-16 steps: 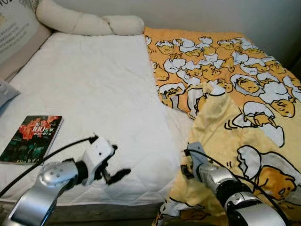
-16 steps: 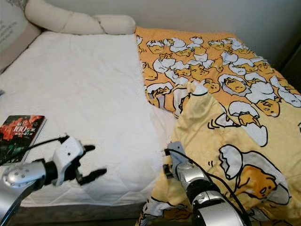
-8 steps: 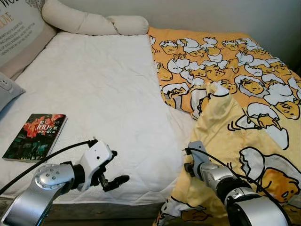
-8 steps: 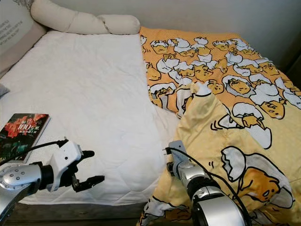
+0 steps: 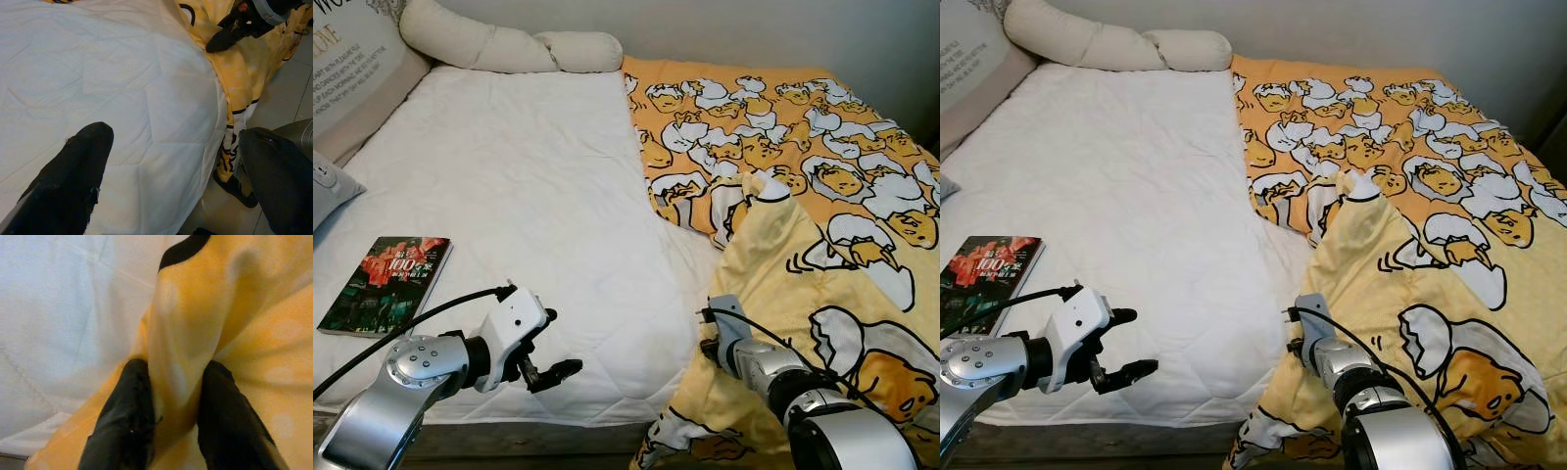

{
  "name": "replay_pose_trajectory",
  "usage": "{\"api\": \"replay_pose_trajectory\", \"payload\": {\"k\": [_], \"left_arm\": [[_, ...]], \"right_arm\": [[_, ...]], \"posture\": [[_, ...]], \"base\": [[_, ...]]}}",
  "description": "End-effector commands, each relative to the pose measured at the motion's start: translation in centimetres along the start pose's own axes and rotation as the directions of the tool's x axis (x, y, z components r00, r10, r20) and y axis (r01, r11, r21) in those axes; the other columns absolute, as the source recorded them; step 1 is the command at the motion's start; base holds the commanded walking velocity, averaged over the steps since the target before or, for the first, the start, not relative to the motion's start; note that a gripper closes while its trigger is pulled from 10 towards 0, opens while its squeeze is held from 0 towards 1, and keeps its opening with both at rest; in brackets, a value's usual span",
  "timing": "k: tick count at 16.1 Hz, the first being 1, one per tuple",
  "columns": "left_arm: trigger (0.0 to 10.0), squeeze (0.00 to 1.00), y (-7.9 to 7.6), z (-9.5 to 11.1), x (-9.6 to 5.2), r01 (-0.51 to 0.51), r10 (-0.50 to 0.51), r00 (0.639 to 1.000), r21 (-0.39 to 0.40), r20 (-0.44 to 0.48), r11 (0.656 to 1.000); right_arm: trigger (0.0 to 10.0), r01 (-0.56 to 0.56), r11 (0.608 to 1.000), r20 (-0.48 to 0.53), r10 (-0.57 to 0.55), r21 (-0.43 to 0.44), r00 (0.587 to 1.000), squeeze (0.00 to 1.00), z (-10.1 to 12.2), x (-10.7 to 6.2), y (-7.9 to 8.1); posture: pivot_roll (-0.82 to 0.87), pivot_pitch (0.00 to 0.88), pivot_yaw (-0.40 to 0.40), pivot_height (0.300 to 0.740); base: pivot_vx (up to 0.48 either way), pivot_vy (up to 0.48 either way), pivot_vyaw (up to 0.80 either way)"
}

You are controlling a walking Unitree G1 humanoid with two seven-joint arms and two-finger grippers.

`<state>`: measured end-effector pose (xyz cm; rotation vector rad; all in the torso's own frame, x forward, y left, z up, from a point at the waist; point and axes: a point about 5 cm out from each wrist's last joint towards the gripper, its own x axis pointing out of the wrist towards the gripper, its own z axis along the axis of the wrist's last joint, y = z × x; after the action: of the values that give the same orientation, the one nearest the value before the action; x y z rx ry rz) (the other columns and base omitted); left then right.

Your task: Clean up the room

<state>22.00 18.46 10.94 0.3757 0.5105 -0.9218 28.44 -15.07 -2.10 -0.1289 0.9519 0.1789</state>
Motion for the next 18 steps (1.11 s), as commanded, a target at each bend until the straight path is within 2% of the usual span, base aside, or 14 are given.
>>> {"api": "replay_pose_trajectory", "payload": {"k": [1, 8, 10, 11, 12, 13, 14, 16, 17, 18], "left_arm": [[10.0, 0.48, -0.1, -0.1, 0.1, 0.014, -0.014, 1.0, -0.004, -0.008, 1.0], [10.0, 0.48, 0.0, 0.0, 0.3, 0.011, -0.011, 1.0, 0.0, -0.005, 1.0], [10.0, 0.48, 0.0, 0.1, 0.6, 0.012, -0.012, 1.0, 0.0, 0.002, 1.0], [10.0, 0.48, 0.1, 0.2, 0.6, 0.011, -0.011, 1.0, 0.002, 0.005, 1.0], [10.0, 0.48, 0.2, 0.2, 0.8, 0.01, -0.01, 1.0, 0.003, 0.008, 1.0], [10.0, 0.48, 0.4, 0.4, 0.9, 0.007, -0.007, 1.0, 0.006, 0.013, 1.0], [10.0, 0.48, 0.4, 0.4, 1.0, 0.006, -0.006, 1.0, 0.007, 0.016, 1.0], [10.0, 0.48, 0.4, 0.4, 1.0, 0.005, -0.005, 1.0, 0.008, 0.017, 1.0], [10.0, 0.48, 0.4, 0.5, 1.1, 0.007, -0.007, 1.0, 0.007, 0.018, 1.0], [10.0, 0.48, 0.4, 0.5, 1.1, 0.009, -0.009, 1.0, 0.008, 0.019, 1.0]], "right_arm": [[0.0, -0.015, 0.999, 0.006, 0.014, 0.028, 1.0, 0.0, -0.2, 0.0, -0.3], [0.0, -0.092, 0.995, 0.045, 0.091, 0.04, 0.995, 0.0, 0.0, -0.1, -0.3], [0.0, -0.231, 0.973, 0.071, 0.23, 0.002, 0.971, 0.0, 0.5, -0.3, 0.4], [0.0, -0.314, 0.948, 0.074, 0.317, -0.045, 0.946, 0.0, 0.6, -0.4, 0.8], [0.0, -0.442, 0.887, 0.052, 0.452, -0.132, 0.891, 0.0, 0.4, -0.7, 1.4], [0.0, -0.583, 0.772, -0.021, 0.598, -0.254, 0.802, 0.0, -0.7, -1.2, 1.8], [0.0, -0.686, 0.65, -0.131, 0.688, -0.329, 0.714, 0.0, -2.3, -1.8, 1.7], [0.0, -0.742, 0.565, -0.221, 0.721, -0.362, 0.657, 0.0, -3.5, -2.2, 1.4], [0.0, -0.79, 0.485, -0.311, 0.737, -0.376, 0.6, 0.0, -4.8, -2.7, 1.0], [0.0, -0.817, 0.448, -0.34, 0.753, -0.362, 0.563, 0.0, -5.6, -2.8, 1.4]], "posture": [[0.15, 0.0, -0.05, 0.74], [0.15, 0.0, -0.055, 0.74], [0.14, 0.0, -0.056, 0.74], [0.14, 0.0, -0.056, 0.74], [0.14, 0.0, -0.057, 0.74], [0.14, 0.0, -0.06, 0.74], [0.14, 0.0, -0.06, 0.74], [0.13, 0.0, -0.06, 0.74], [0.13, 0.0, -0.06, 0.74], [0.13, 0.0, -0.059, 0.74]], "base": [[0.0, 0.0, 0.0], [0.0, 0.0, 0.0], [0.0, 0.0, 0.0], [0.0, 0.0, 0.0], [0.0, 0.0, 0.0], [0.0, 0.0, 0.0], [0.0, 0.0, 0.0], [0.0, 0.0, 0.0], [0.0, 0.0, 0.0], [0.0, 0.0, 0.0]]}}
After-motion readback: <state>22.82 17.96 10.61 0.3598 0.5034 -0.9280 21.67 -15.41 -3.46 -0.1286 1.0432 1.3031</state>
